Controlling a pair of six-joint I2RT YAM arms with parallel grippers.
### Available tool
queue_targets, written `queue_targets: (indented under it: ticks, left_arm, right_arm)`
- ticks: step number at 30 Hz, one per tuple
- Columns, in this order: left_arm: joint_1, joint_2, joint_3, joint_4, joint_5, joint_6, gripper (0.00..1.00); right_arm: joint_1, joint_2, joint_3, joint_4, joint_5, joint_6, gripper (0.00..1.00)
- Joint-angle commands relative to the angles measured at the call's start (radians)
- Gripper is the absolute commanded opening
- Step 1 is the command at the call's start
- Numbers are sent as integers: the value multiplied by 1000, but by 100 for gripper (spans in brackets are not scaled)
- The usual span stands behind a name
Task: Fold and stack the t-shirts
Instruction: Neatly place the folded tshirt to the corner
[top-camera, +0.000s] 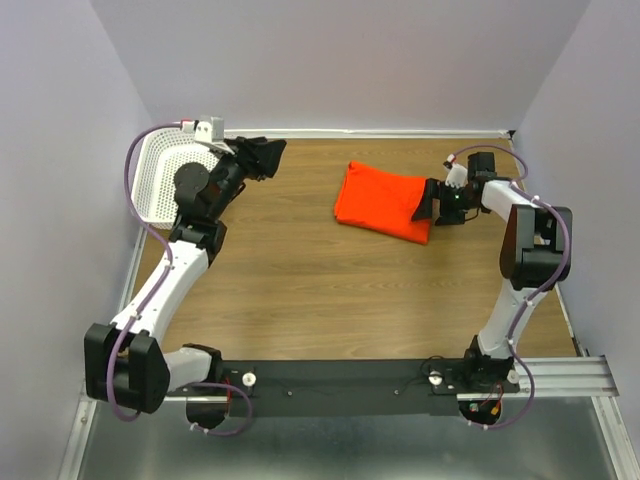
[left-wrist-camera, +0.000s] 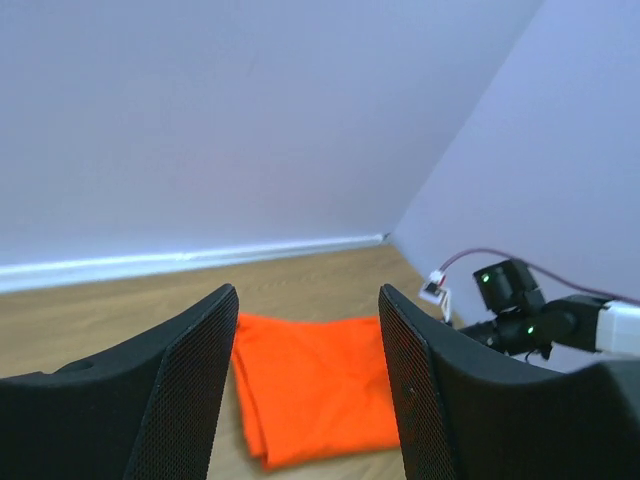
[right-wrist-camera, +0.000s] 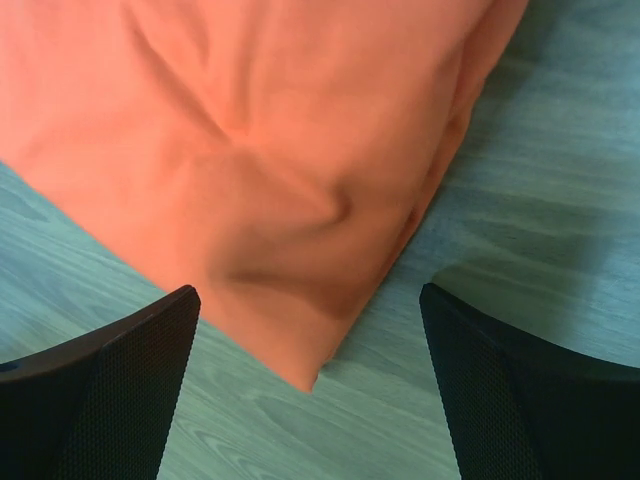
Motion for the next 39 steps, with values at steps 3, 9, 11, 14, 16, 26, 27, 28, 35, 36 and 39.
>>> queue_targets:
  ticks: [3,9,11,14,16,26,27,28,35,36,39]
  left_arm:
    - [26,-124,-50,-185,90,83,66]
    - [26,-205,-161,-220,188,59,66]
    - [26,-205,-213,-156,225,25,66]
    - [-19,-131,-305,-18,271,-53,66]
    - [-104,2,-281,19,262,-53,66]
    - [-209,708,147,139,377,-133,54]
    - [-217,738,188,142,377,-137,54]
    - [-223,764,206,145,379,-142,54]
    - [-246,851,250,127,337,-124,54]
    - [-246,858,255,119,333,-122,54]
    - [-246,881,272,108,325,-119,54]
  right_arm:
    - [-6,11,-25,41,13,68,96]
    - [-9,77,-51,41,-63,95,91]
    - [-14,77,-61,39,-66,85,91]
    - [-30,50,-74,38,-76,69,91]
    - [-37,39,-82,38,-76,56,91]
    - [-52,74,-96,-2,-117,30,80]
    - [-53,74,-102,-10,-120,28,80]
    - [-55,71,-110,-14,-126,26,79]
    - [-53,125,-114,-28,-201,43,70]
    - [-53,132,-113,-28,-206,45,68]
    - [-54,140,-107,-31,-208,51,59]
